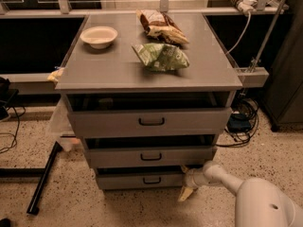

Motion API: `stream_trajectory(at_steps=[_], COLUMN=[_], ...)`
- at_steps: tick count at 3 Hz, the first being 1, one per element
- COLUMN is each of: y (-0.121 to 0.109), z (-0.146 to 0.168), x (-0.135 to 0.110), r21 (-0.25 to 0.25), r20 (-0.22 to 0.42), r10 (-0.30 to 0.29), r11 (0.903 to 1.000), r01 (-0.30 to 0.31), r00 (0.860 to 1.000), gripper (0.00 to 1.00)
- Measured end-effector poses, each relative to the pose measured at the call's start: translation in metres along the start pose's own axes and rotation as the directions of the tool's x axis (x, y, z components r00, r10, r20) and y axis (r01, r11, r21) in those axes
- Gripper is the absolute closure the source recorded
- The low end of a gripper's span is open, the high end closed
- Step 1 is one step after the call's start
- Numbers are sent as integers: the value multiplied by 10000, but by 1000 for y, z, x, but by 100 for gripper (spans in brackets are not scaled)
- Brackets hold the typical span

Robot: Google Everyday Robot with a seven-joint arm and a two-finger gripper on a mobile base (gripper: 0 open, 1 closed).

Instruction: Open bottom drawer

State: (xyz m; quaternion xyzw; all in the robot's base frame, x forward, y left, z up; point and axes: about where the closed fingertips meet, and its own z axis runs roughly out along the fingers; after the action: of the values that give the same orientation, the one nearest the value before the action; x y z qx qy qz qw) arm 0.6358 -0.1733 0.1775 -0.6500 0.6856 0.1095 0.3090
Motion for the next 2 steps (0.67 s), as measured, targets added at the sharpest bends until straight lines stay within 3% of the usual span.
stream_trajectory(at_steps=[1, 2], y=[-2, 4], z=[0, 1], x=[1, -2], r21=[18, -324], r20=[-23, -175], r10=[-4, -2], r11=[10000, 9995], r01=[4, -3], r00=[10000, 9998], gripper=[0, 0])
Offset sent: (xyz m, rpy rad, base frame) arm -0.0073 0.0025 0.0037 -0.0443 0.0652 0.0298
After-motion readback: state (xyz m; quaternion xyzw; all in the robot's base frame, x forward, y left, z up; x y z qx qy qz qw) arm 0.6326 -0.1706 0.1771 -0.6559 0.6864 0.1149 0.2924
